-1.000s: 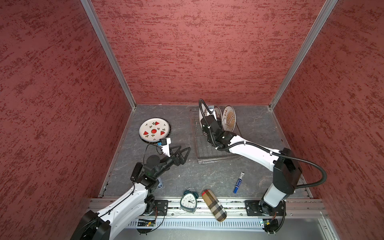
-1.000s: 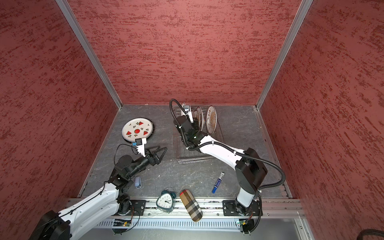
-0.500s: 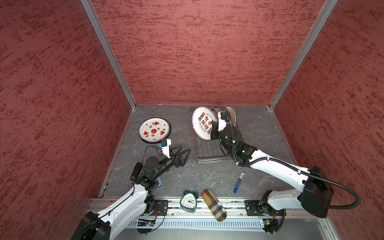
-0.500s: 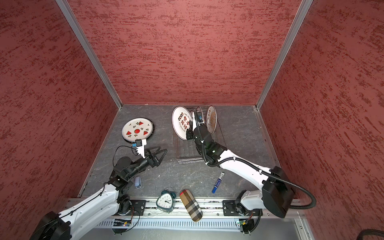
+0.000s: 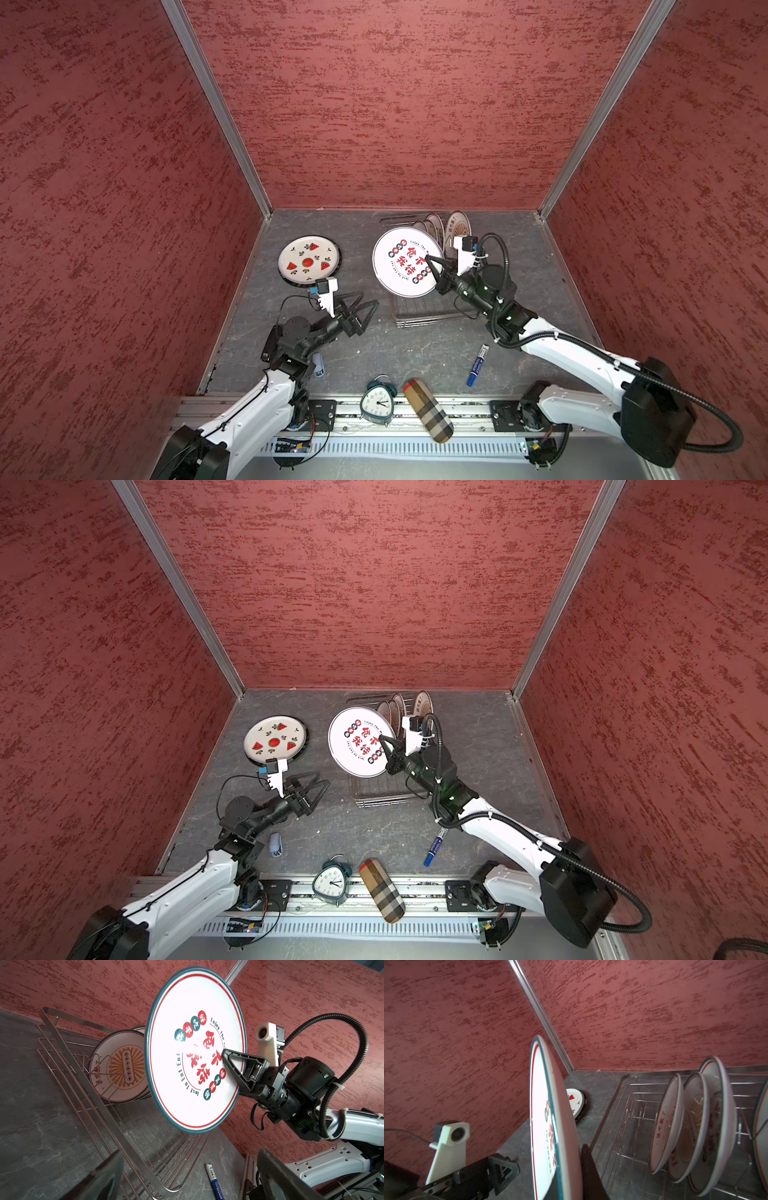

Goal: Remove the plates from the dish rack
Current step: 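Lift the 'Enjoy the Moment' plate out of the rack with the right gripper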

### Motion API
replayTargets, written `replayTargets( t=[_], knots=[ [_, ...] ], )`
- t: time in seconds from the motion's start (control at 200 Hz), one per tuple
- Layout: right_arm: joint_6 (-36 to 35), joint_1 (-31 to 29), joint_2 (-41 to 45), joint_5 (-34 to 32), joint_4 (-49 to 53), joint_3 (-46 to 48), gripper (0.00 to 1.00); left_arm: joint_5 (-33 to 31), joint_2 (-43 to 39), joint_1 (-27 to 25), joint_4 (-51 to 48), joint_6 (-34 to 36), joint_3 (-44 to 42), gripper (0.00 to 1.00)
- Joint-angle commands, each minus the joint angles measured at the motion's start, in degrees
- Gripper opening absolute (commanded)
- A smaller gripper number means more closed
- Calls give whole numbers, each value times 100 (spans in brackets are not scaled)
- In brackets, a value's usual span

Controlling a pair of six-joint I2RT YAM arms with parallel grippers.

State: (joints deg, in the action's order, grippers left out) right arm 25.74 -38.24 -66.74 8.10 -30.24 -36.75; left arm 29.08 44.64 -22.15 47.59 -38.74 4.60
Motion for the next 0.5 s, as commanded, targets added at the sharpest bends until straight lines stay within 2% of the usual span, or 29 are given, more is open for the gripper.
replayTargets(
  t=[0.0,0.195,0.351,0.496],
  knots=[
    [503,18,258,705,-1357,274,0,-6,1,18,535,-178,-176,99],
    [977,18,-14,1076,-2116,555,0,-73,44,-111,514,-168,-153,100],
    [1017,9,-225,1015,-2465,682,0,-218,41,-251,401,-46,-138,70],
    [909,-21,-233,849,-2767,901,0,-410,60,-394,307,0,-100,62]
  ],
)
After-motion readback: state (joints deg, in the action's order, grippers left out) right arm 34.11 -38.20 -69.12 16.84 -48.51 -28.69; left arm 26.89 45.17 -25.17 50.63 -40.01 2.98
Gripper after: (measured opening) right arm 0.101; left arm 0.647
